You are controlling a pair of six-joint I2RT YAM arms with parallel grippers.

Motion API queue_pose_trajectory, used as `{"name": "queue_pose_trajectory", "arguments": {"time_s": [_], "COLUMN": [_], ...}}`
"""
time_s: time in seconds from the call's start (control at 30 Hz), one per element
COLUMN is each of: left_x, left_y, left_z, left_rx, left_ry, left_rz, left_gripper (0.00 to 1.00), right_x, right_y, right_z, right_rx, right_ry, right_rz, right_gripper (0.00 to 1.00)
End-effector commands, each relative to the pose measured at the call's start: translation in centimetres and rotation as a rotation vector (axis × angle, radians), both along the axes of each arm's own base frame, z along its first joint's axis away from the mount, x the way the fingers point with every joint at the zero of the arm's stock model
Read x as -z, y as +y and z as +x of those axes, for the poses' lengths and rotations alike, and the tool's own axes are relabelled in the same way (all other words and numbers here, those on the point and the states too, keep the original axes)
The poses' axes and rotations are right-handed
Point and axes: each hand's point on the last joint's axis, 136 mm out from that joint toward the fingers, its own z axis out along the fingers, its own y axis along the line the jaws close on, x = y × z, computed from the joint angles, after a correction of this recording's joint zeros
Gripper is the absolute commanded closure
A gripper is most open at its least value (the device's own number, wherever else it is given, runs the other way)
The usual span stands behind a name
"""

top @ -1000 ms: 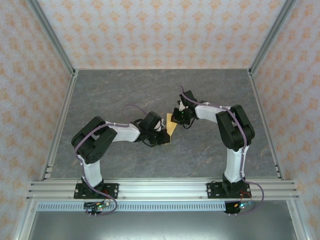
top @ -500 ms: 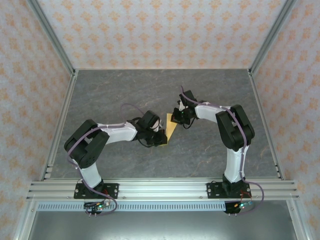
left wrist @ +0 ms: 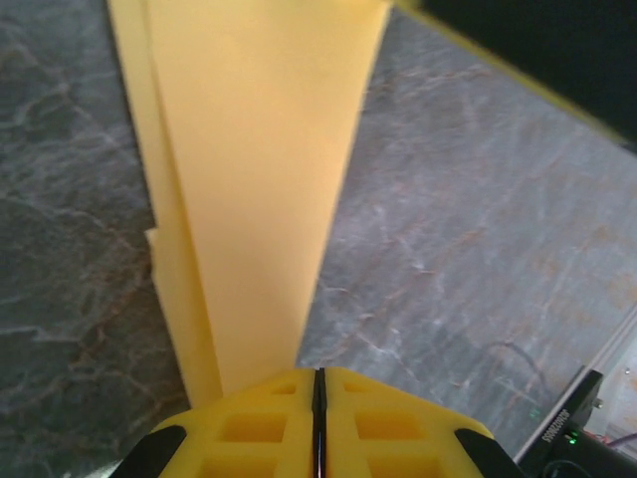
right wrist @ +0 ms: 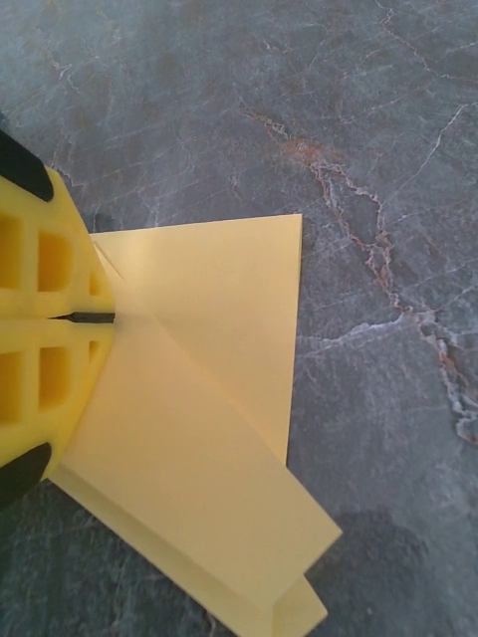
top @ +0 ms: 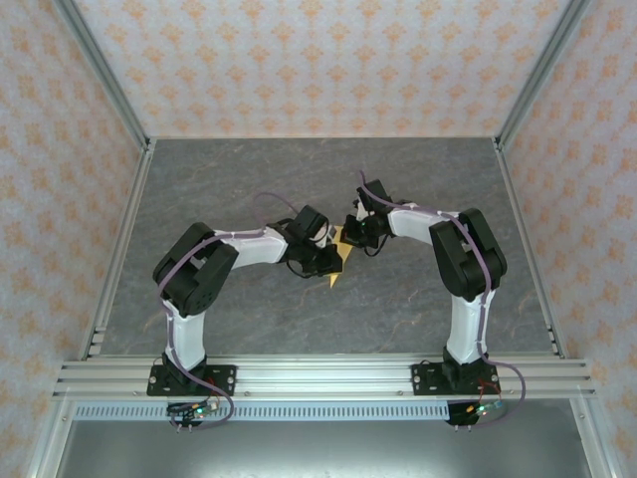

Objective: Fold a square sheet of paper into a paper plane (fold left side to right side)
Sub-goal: Fold the wing for the fifth time at the center of the table.

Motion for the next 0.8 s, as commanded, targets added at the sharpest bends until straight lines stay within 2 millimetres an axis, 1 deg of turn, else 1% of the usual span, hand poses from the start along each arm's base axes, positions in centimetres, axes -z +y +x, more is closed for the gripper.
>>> {"name": "queue_pose_trajectory", "arguments": {"time_s": [0.0, 0.17, 0.37, 0.43, 0.7, 0.77], "left_x": [1.0, 2.2, 3.2, 2.4, 2.4, 2.4], "left_y": [0.5, 1.6, 2.8, 3.0, 3.3, 3.7], "left_z": [-1.0, -2.9, -5.2, -5.6, -8.5, -9.0], "left_rx": [0.025, 0.053, 0.081, 0.088, 0.137, 0.135], "left_ry": [0.02, 0.055, 0.094, 0.082, 0.106, 0.108], "left_rz": [0.027, 0.085, 0.126, 0.119, 0.114, 0.118], "left_gripper": [0.91, 0.92, 0.92, 0.92, 0.92, 0.92], "right_x": [3.9, 4.0, 3.9, 4.0, 3.7, 3.2], "right_y": [-2.6, -2.8, -3.1, -3.1, -2.9, -2.7], "right_z": [-1.7, -1.7, -1.7, -1.8, -1.5, -1.2], "right_rx": [0.022, 0.022, 0.024, 0.022, 0.018, 0.017], "right_ry": [0.084, 0.085, 0.084, 0.086, 0.076, 0.065], "right_rz": [-0.159, -0.172, -0.184, -0.187, -0.183, -0.172], "right_gripper": [0.99, 0.99, 0.99, 0.99, 0.99, 0.99]}}
